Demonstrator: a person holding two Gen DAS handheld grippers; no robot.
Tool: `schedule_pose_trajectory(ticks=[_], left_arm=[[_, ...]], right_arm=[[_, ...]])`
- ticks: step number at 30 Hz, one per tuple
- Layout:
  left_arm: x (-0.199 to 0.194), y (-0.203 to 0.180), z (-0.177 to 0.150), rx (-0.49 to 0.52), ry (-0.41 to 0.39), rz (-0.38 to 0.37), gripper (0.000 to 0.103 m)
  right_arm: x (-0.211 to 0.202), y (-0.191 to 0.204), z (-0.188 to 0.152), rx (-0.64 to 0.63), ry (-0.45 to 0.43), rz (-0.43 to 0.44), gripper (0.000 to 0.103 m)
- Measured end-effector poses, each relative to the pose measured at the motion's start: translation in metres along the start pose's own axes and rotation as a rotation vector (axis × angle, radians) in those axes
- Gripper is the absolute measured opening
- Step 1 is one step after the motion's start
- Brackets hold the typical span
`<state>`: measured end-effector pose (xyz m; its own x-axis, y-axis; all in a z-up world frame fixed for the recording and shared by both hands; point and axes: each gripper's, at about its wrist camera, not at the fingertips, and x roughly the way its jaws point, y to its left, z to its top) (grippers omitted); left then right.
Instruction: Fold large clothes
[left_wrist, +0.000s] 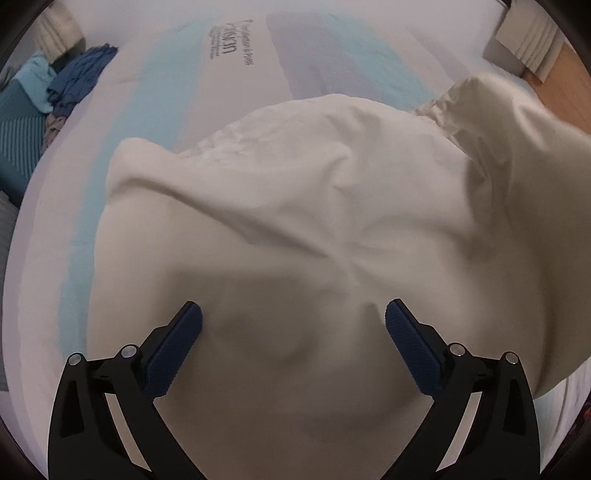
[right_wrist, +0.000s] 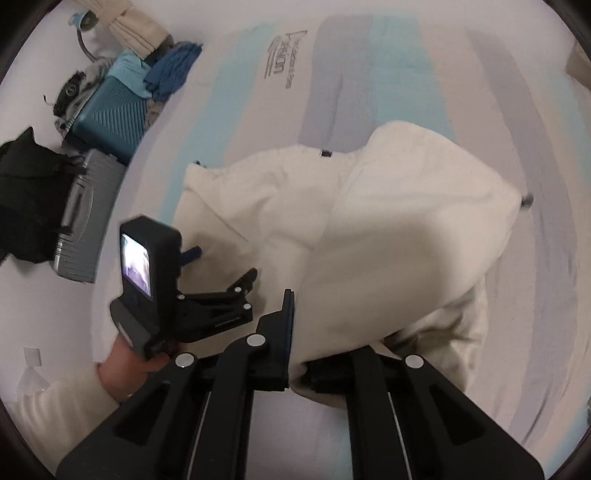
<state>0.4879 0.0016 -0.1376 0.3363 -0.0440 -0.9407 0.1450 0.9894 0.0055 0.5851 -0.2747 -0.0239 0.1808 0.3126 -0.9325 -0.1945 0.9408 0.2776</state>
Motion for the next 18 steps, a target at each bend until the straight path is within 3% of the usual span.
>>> schedule_pose_trajectory(ticks=[5,7,11,14,18], left_arm=[[0.004,-0.004,-0.006,0.044,0.000,0.009,0.096],[0.006,-0.006,-0.011,0.071,0.000,0.025,0.096],[0.005,-0.009,-0.015,0.081,0.016,0.022,0.096],[0.002,-0.013,-0.011,0.092,0.015,0.009,0.096],[0.009,-0.022,-0.003,0.087,0.022,-0.014,0.096]], right_arm=[[0.002,-0.010,-0.005,0.045,-0.022,0.017,0.005],[0.007,-0.007,-0.005,0.003,-0.032,-0.027,0.005],[0.010,-0.065,0.000,0.124,0.005,-0.033,0.005],[0.016,-0.131,-0.007,0.207,0.061,-0.083,0.006],[0.047,-0.179,-0.013,0.225,0.142,-0.046,0.017]])
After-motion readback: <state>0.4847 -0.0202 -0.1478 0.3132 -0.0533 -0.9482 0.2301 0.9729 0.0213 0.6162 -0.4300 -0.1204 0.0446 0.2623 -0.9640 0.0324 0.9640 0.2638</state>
